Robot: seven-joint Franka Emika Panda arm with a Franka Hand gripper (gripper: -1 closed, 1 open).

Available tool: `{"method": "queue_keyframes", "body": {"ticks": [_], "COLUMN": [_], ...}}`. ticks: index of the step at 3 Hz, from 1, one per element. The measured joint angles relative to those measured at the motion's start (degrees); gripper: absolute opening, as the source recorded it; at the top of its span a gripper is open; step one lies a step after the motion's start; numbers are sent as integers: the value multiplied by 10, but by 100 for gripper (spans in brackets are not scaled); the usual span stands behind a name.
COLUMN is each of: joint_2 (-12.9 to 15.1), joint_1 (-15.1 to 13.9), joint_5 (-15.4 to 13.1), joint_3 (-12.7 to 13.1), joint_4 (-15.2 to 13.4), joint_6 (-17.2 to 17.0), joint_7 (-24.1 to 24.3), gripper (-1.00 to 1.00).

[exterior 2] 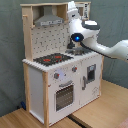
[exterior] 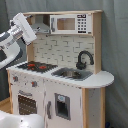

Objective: Play with the kitchen

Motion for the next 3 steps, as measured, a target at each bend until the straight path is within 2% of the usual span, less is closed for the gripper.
{"method": "queue_keyframes", "body": {"ticks": [1, 2, 3], "joint_2": [0, 0, 0], "joint_1": [-6, -21, -46], "joint_5": [0, 0, 3], "joint_3": [16, 28, 32], "joint_4": [6, 26, 58], "joint_6": [-33, -61, -84], "joint_7": [50, 91, 125], "gripper": [100, 100, 100]}}
